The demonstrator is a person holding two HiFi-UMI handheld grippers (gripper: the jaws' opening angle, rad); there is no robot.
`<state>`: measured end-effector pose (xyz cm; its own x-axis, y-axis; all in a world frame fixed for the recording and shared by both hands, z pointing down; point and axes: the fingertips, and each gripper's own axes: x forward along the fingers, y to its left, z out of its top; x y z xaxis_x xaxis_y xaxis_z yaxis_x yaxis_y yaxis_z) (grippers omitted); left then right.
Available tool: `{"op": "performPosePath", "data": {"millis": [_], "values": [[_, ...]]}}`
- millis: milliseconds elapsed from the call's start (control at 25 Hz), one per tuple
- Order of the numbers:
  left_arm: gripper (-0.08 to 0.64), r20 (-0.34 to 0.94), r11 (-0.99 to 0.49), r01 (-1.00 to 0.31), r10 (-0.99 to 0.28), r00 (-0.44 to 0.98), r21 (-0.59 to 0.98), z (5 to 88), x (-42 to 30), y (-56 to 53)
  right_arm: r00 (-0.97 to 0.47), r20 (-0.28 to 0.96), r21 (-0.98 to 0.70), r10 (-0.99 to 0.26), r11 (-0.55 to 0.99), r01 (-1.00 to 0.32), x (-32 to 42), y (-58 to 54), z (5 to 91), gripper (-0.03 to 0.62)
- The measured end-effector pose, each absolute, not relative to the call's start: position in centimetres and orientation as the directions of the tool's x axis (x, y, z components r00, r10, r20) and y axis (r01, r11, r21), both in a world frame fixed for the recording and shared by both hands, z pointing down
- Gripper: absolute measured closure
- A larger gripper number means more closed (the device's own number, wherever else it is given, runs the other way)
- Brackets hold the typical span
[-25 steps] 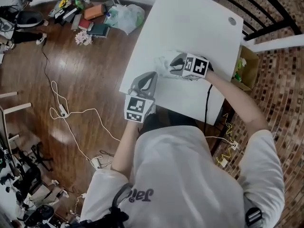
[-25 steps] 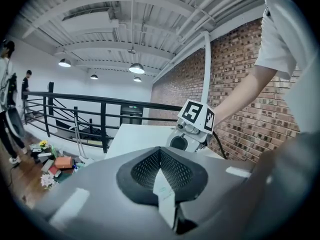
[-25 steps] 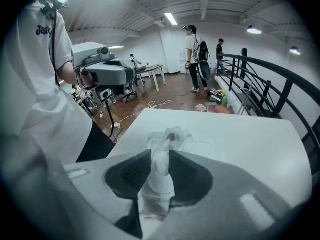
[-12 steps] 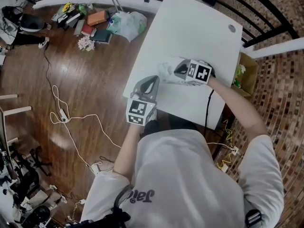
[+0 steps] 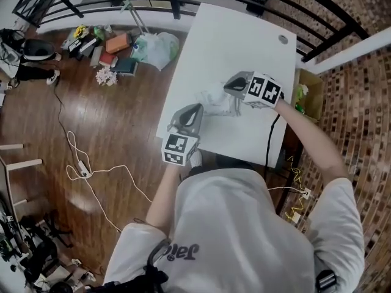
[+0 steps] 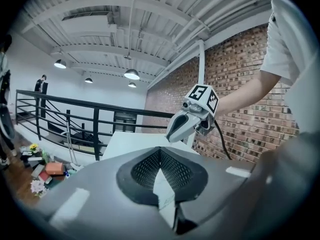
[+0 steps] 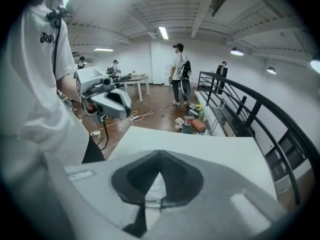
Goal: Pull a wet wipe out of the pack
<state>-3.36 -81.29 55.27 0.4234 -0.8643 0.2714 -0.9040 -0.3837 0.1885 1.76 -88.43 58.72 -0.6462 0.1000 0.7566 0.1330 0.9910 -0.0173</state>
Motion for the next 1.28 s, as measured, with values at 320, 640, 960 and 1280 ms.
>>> {"op": "performPosePath", "data": {"millis": [320,640,960,1280], "values": [[0.543,0.248,-0.464,-0.867,-0.831,0.497,0.182,53.9,-1.2,-82.8,-0.728,0.683,0.061,-0.064,0.998,-0.031,6.4,-91.0,52.4,0.598],[0.543,0.252,-0.611,-0.769,-0.727,0.639,0.188,54.5,6.4,-84.0,-0.646,0.723,0.059,-0.246,0.953,-0.296,17.7,-92.2,56.2,0.598],[0.543,0.293,-0.701,-0.685,-0.625,0.724,0.197,56.3,11.8,-83.3,-0.553,0.78,-0.006,-0.293,0.88,-0.474,25.4,-90.4,63.1,0.597],[0.543,0.311,-0.706,-0.683,-0.617,0.723,0.187,57.2,12.7,-83.4,-0.508,0.821,-0.065,-0.259,0.843,-0.534,28.0,-89.4,68.2,0.578]]}}
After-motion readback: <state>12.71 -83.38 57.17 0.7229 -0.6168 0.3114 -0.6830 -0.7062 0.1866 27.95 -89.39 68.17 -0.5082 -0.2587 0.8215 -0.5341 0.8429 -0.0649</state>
